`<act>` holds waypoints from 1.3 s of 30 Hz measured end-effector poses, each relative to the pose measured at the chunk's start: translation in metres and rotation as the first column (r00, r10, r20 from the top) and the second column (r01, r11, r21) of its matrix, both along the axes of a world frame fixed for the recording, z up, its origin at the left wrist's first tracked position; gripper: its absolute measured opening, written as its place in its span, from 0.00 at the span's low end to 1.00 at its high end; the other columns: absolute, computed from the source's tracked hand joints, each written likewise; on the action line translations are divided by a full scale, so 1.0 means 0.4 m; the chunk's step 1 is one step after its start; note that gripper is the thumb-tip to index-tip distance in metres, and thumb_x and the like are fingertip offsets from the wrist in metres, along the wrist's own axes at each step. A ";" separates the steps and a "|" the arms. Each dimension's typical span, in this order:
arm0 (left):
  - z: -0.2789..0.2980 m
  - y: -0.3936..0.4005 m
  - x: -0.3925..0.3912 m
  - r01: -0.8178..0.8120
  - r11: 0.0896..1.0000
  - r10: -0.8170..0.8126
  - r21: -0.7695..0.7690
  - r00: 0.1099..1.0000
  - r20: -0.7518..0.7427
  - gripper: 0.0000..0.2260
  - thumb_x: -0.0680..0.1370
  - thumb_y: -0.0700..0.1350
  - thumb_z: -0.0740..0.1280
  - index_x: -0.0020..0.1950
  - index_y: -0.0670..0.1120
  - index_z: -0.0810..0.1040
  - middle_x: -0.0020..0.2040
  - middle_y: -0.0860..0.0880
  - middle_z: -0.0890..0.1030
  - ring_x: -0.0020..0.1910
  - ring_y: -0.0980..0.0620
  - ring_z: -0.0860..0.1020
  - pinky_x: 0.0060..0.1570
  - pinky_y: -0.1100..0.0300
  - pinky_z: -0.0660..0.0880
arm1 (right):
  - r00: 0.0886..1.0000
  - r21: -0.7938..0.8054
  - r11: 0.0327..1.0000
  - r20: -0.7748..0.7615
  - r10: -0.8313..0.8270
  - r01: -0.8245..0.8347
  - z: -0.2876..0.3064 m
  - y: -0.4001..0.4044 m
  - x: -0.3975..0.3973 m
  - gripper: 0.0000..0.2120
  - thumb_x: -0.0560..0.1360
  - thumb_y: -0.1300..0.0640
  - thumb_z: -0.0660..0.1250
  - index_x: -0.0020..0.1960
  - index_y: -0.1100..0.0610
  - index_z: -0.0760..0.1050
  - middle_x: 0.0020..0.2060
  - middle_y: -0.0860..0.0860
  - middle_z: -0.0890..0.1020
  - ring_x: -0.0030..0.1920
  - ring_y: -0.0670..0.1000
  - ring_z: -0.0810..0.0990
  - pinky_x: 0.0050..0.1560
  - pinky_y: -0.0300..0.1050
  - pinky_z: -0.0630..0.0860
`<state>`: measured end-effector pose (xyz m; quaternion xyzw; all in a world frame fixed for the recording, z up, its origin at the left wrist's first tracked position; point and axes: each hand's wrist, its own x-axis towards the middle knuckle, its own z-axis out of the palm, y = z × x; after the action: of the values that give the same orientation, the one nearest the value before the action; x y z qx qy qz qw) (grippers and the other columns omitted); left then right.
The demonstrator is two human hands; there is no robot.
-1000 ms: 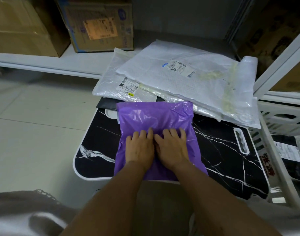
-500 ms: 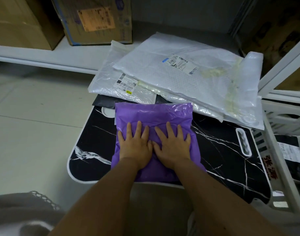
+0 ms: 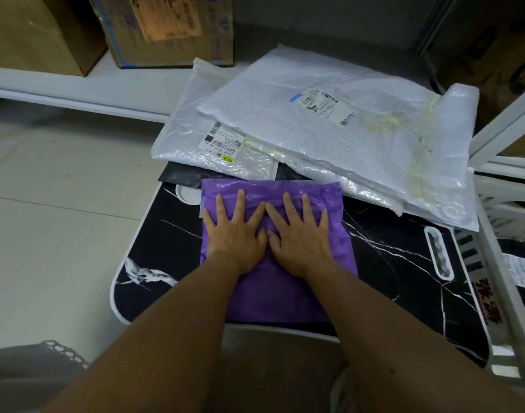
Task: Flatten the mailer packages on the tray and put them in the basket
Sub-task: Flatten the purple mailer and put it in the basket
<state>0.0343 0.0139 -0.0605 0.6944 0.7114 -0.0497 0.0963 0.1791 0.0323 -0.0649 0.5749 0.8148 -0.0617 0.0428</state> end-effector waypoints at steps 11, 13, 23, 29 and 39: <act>-0.001 -0.001 0.000 -0.041 0.999 0.041 0.007 0.999 0.018 0.30 0.81 0.60 0.44 0.79 0.49 0.41 0.79 0.44 0.40 0.77 0.41 0.39 0.74 0.40 0.41 | 0.997 -0.039 0.997 -0.031 -0.065 0.064 -0.005 0.007 -0.009 0.31 0.80 0.38 0.47 0.79 0.47 0.46 0.79 0.52 0.43 0.78 0.56 0.39 0.73 0.65 0.41; -0.002 0.001 0.000 -0.053 0.998 0.053 0.018 0.998 0.019 0.31 0.81 0.61 0.45 0.79 0.47 0.42 0.78 0.42 0.40 0.77 0.41 0.39 0.74 0.42 0.42 | 0.995 -0.024 0.996 -0.049 -0.085 0.084 -0.006 0.007 -0.008 0.32 0.79 0.38 0.48 0.79 0.49 0.47 0.79 0.53 0.44 0.78 0.55 0.40 0.74 0.64 0.41; 0.000 -0.004 -0.014 -0.129 0.991 0.129 0.026 0.992 0.017 0.31 0.78 0.67 0.45 0.78 0.58 0.46 0.78 0.38 0.42 0.77 0.38 0.41 0.74 0.44 0.42 | 0.983 -0.020 0.984 -0.046 -0.176 0.176 0.003 -0.005 -0.008 0.32 0.77 0.34 0.50 0.78 0.43 0.50 0.78 0.58 0.44 0.77 0.59 0.42 0.74 0.61 0.42; 0.022 -0.003 -0.007 -0.174 0.983 0.174 -0.066 0.985 0.002 0.27 0.79 0.65 0.43 0.77 0.60 0.43 0.79 0.44 0.41 0.77 0.42 0.41 0.73 0.41 0.44 | 0.970 -0.152 0.961 -0.039 -0.239 0.231 0.031 0.000 -0.016 0.30 0.78 0.32 0.45 0.78 0.39 0.47 0.78 0.54 0.41 0.78 0.54 0.38 0.74 0.62 0.40; 0.105 -0.118 0.038 -0.207 0.977 0.211 -0.046 0.972 0.101 0.24 0.82 0.56 0.45 0.78 0.56 0.45 0.79 0.45 0.41 0.77 0.43 0.41 0.72 0.38 0.43 | 0.889 -0.141 0.900 -0.154 -0.431 0.412 0.106 -0.128 -0.067 0.25 0.82 0.45 0.49 0.78 0.47 0.51 0.78 0.57 0.48 0.78 0.56 0.42 0.74 0.65 0.45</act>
<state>0.0496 -0.0335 -0.0183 0.6155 0.7735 -0.0150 0.1505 0.1522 -0.0187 -0.0226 0.7269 0.6667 -0.1640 -0.0161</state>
